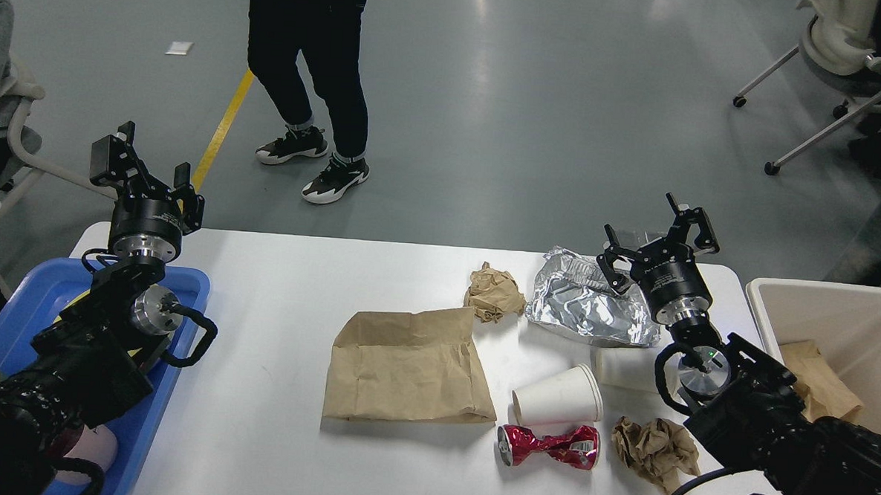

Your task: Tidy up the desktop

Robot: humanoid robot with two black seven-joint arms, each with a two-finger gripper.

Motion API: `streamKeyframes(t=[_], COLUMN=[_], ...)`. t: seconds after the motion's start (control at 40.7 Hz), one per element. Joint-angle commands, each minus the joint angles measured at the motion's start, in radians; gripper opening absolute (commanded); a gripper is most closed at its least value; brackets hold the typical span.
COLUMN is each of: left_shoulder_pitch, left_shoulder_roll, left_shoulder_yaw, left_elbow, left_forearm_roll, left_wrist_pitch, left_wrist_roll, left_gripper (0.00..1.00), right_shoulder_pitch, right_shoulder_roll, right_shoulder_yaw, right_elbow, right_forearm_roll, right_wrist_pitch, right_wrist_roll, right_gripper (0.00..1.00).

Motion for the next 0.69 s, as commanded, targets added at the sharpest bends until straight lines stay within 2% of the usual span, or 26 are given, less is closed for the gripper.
streamKeyframes(t=[0.0,0.32,0.565,0.664], left_shoulder_pitch=[-0.005,-0.016,-0.022,-0.030], left_shoulder_roll=[0.000,-0.006,-0.012,-0.007], left_shoulder_yaw=[0.001,0.003,0.007,0.010], left_elbow=[0.002,0.001,-0.001,0.001], left_forearm_roll=[-0.004,-0.004,-0.003,-0.004], left_wrist_pitch=[0.007,0.005,0.039,0.039], left_wrist_roll=[0.004,0.005,0.007,0.024], left_gripper=[0.98,0.98,0.98,0.98], right_shoulder_pitch=[0.000,0.000,0.000,0.000], right_shoulder_roll=[0.000,0.000,0.000,0.000], right_shoulder_yaw=[0.000,0.000,0.000,0.000], right_elbow=[0.000,0.000,0.000,0.000], right_forearm_roll=[0.000,0.000,0.000,0.000], right_wrist_pitch=[0.000,0.000,0.000,0.000], right_wrist_roll=[0.000,0.000,0.001,0.000], right_gripper=[1.00,1.00,1.00,1.00])
